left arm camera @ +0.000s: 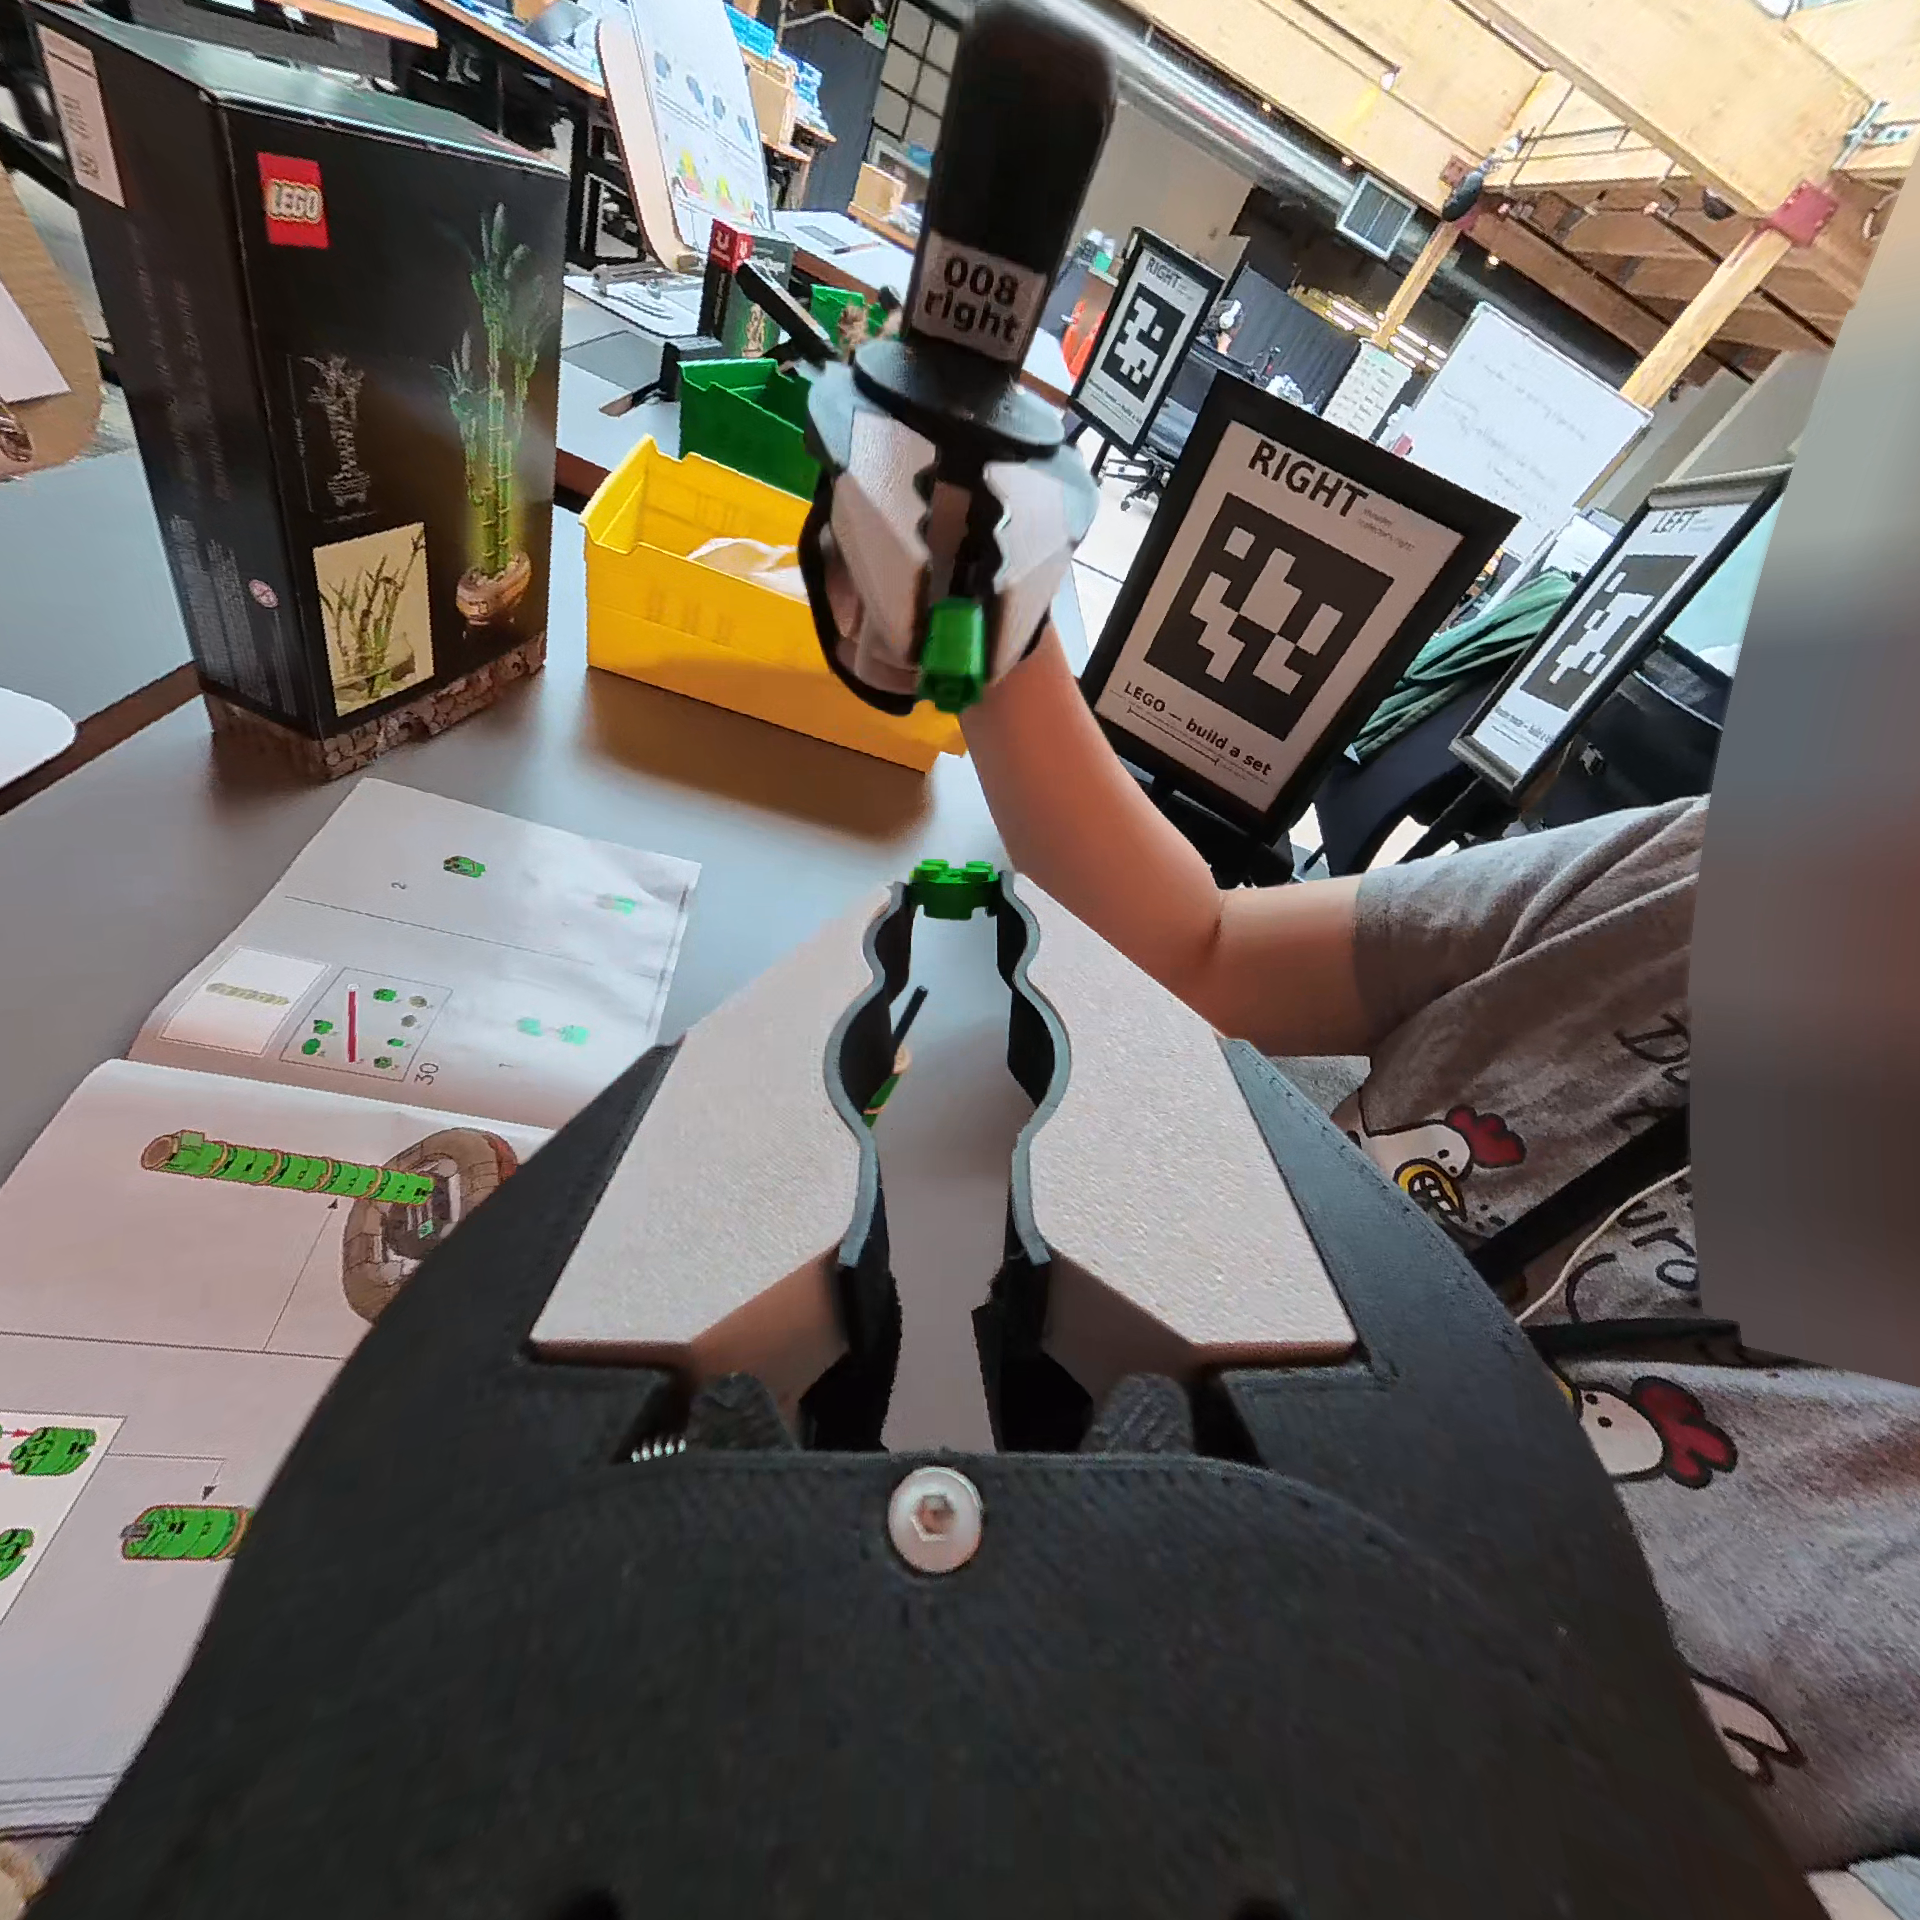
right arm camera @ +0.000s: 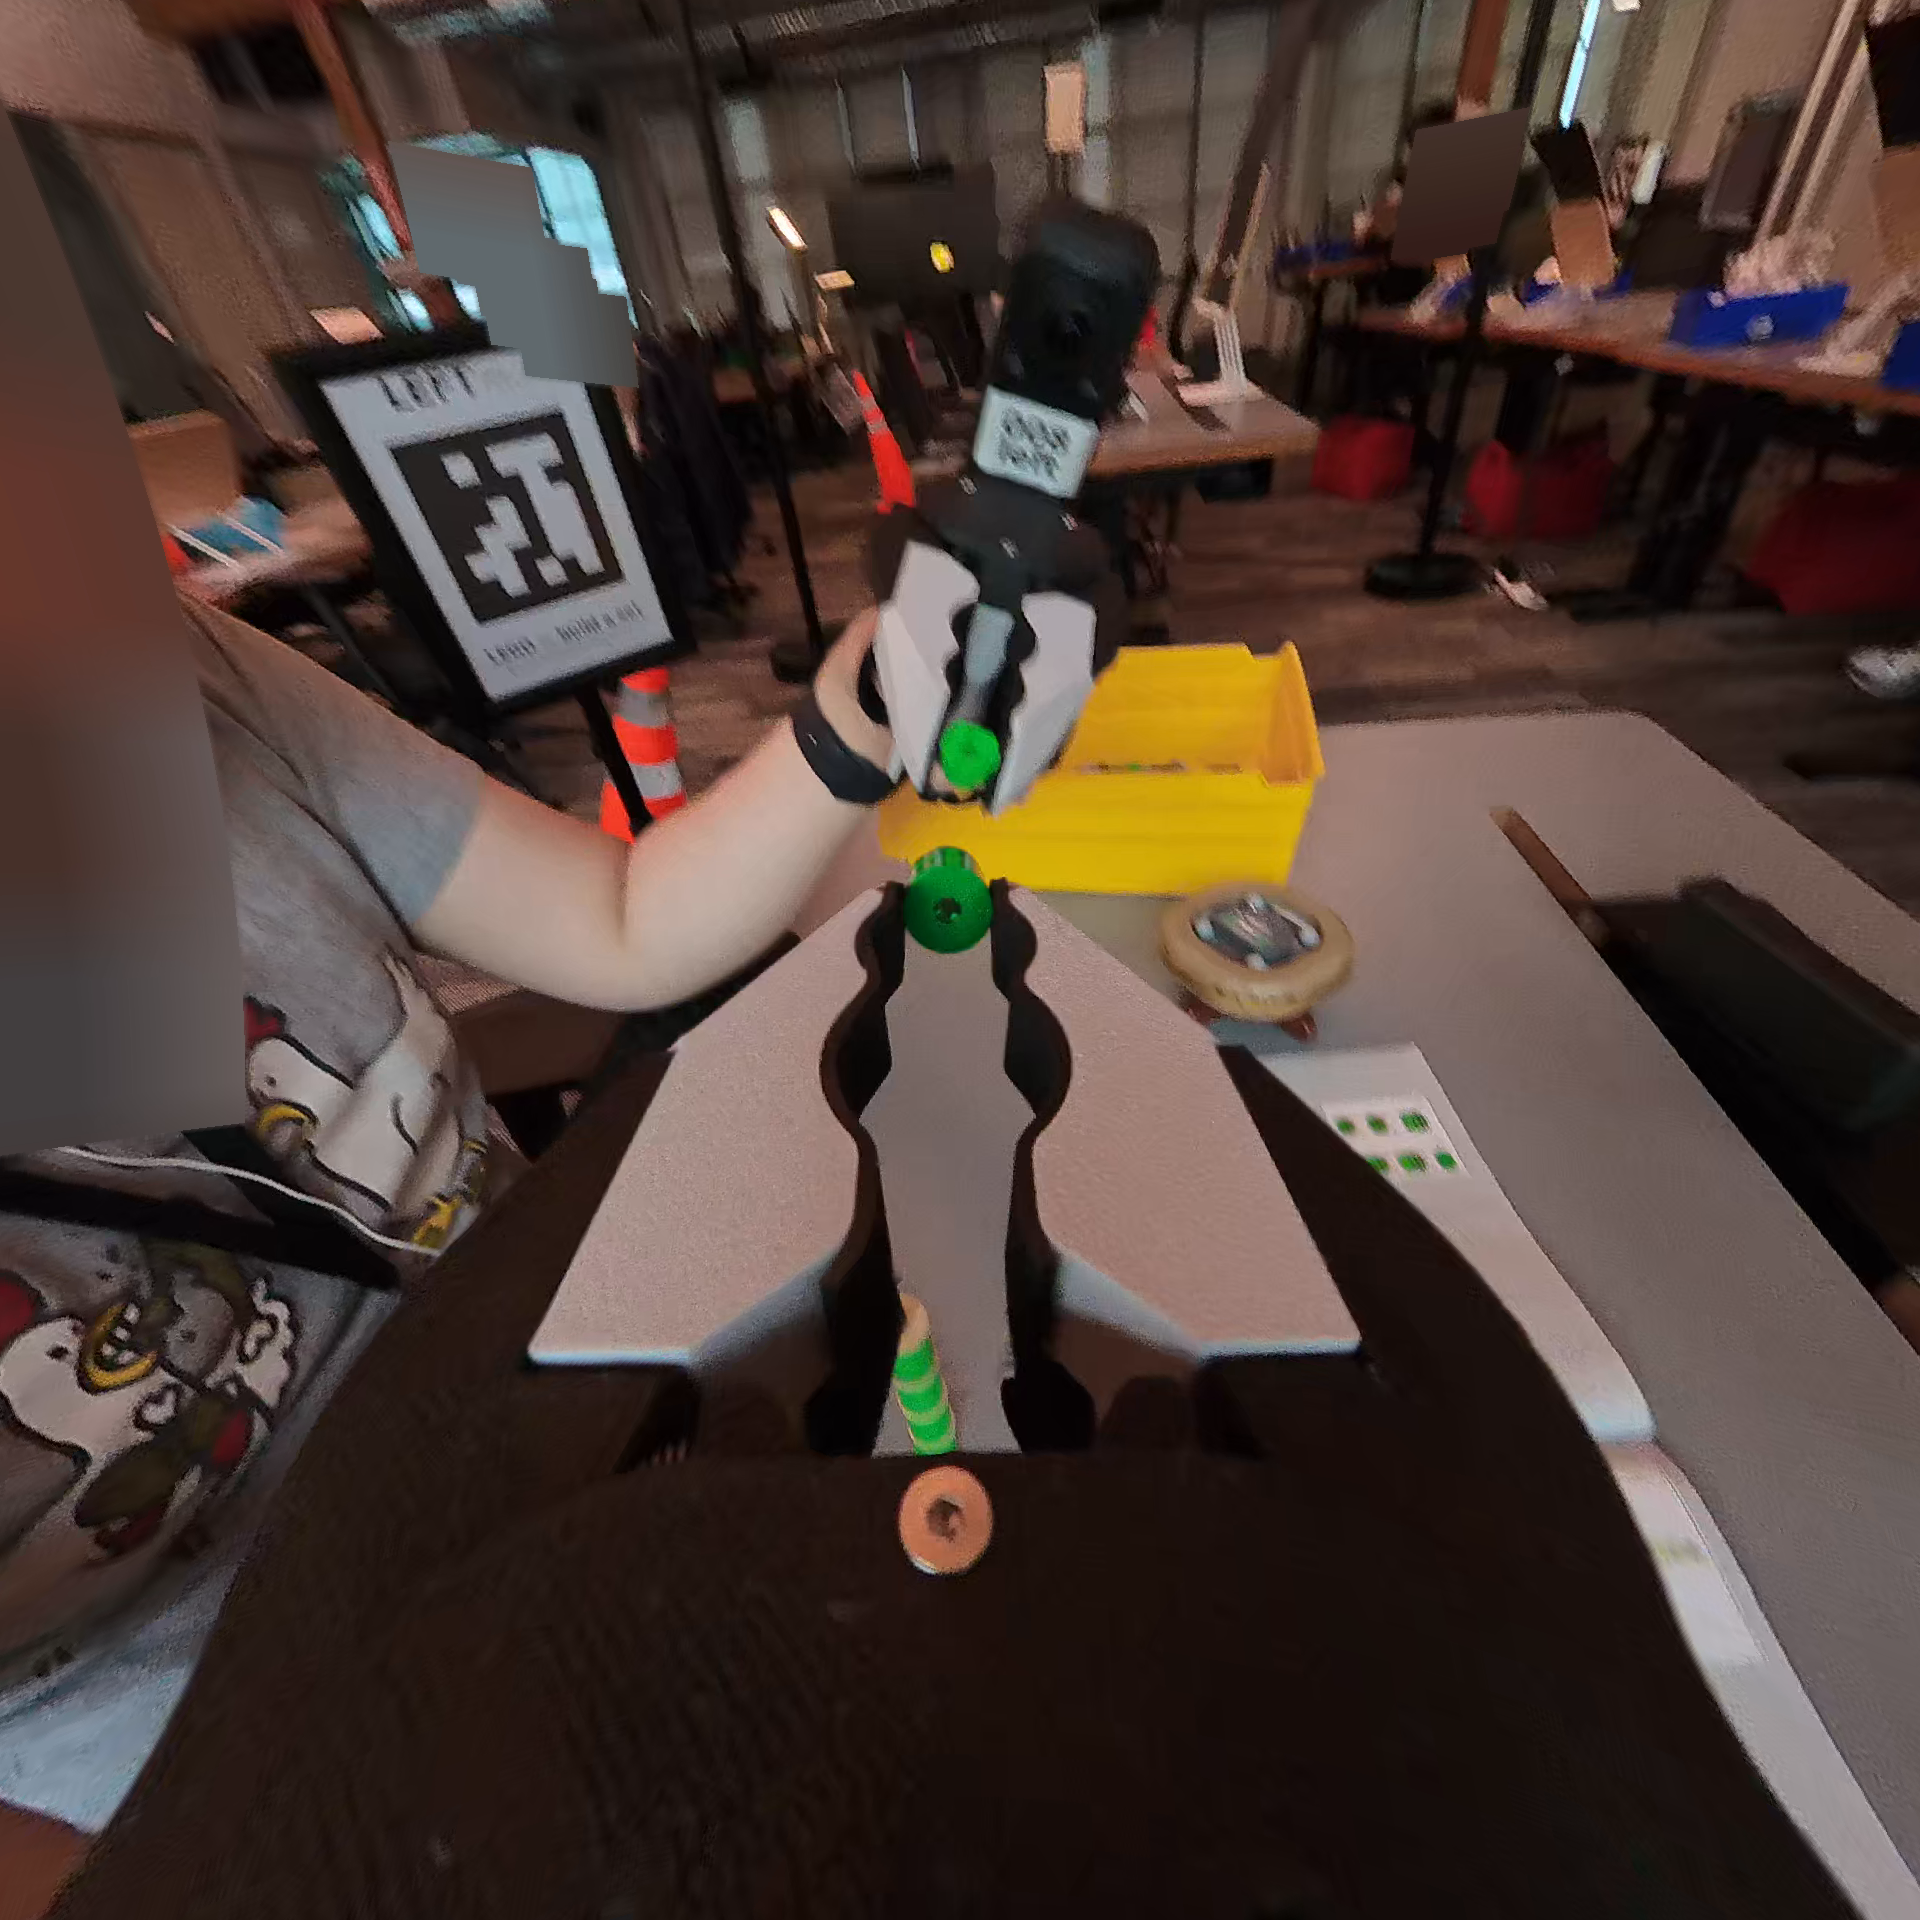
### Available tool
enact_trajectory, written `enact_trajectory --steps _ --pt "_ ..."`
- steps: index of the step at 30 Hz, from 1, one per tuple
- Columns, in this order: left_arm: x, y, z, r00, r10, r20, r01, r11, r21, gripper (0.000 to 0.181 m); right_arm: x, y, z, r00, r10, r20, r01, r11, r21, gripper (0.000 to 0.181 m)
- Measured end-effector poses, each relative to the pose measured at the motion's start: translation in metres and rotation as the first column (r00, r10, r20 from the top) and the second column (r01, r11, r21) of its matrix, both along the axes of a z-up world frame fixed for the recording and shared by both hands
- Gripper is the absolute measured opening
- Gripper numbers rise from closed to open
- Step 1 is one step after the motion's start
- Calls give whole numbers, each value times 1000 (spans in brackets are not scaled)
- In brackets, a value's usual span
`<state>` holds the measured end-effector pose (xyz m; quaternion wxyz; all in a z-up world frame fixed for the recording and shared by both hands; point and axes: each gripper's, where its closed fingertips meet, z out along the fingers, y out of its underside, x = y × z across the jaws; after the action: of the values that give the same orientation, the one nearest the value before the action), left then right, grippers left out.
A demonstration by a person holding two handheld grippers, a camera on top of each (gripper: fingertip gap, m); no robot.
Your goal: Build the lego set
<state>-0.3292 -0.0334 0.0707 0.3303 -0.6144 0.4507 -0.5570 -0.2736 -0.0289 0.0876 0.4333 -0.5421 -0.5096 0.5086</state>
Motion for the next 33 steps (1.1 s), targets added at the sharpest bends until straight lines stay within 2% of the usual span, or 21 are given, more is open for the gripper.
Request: enact_trajectory --steps 3,7,15,33 --pt "3 -6 -1 999 -36 -4 36 999 1 14 -17 -13 11 998 49 -29 -49 999 -9 15" --pt "5 -10 2 999 -44 -1 44 999 20 14 -33 -15 10 999 39 -14 -40 999 -34 15" --pt "-3 -17 13 998 -51 29 50 997 53 14 -36 -3 9 997 42 -63 -55 970 -238 15" --pt "-6 -26 12 996 -94 10 93 994 53 14 -34 1 7 999 19 -34 -27 965 -261 15"
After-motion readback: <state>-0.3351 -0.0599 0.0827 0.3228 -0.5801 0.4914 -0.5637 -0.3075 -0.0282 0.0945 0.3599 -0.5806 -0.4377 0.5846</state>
